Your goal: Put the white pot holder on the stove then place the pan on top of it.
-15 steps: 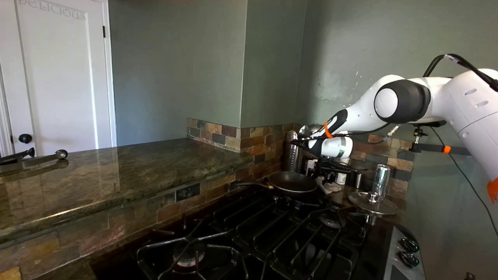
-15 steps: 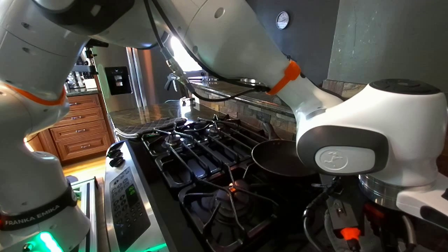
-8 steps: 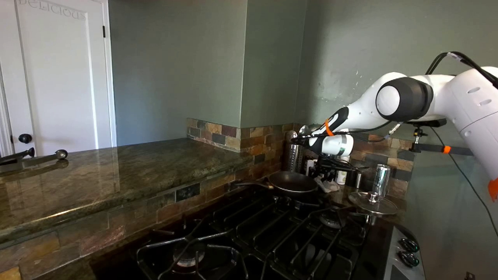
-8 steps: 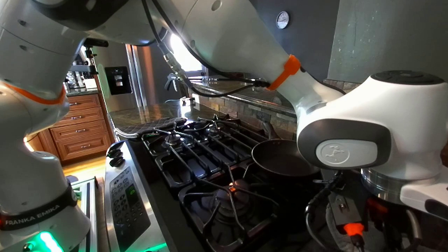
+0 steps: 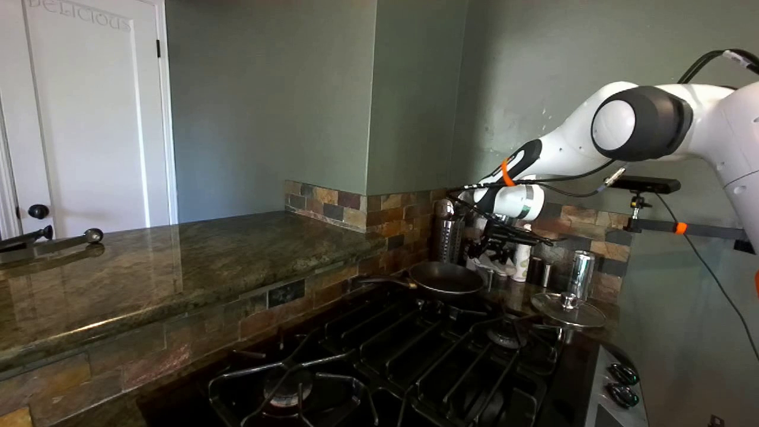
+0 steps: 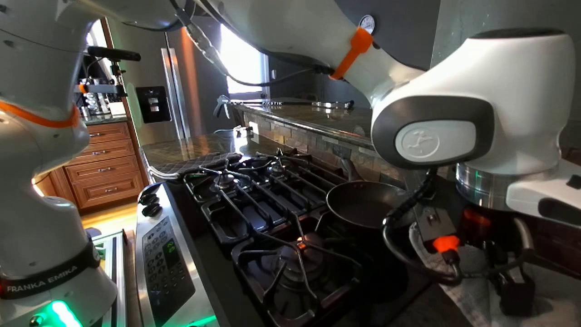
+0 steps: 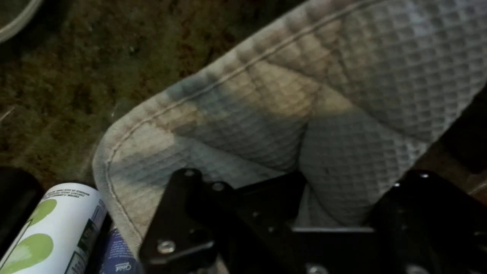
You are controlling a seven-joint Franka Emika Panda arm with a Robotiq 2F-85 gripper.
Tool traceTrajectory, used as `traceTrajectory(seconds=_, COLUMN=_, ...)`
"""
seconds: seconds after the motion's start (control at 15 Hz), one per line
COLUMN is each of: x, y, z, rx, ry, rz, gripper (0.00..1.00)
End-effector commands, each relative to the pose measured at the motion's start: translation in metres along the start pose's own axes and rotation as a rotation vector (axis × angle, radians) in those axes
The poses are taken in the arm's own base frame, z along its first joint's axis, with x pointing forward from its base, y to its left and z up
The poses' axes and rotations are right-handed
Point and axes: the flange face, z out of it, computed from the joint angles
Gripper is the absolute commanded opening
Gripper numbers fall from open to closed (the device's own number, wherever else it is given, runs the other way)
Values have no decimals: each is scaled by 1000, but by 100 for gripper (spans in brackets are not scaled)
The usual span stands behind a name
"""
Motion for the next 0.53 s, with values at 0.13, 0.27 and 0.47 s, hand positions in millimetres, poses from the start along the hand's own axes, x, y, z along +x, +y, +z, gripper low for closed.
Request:
traceTrajectory(seconds=0.13, x=-34, y=-17, z=-54, rx=26, ry=-21, rz=-35, gripper=0)
traceTrajectory(seconds=0.27, x=-42, y=-22, z=-74, rx=31, ry=7, rz=-45, gripper=0)
traceTrajectory(seconds=0.47, x=-58, y=-32, z=-106, rx=54, ry=36, rz=-68, gripper=0)
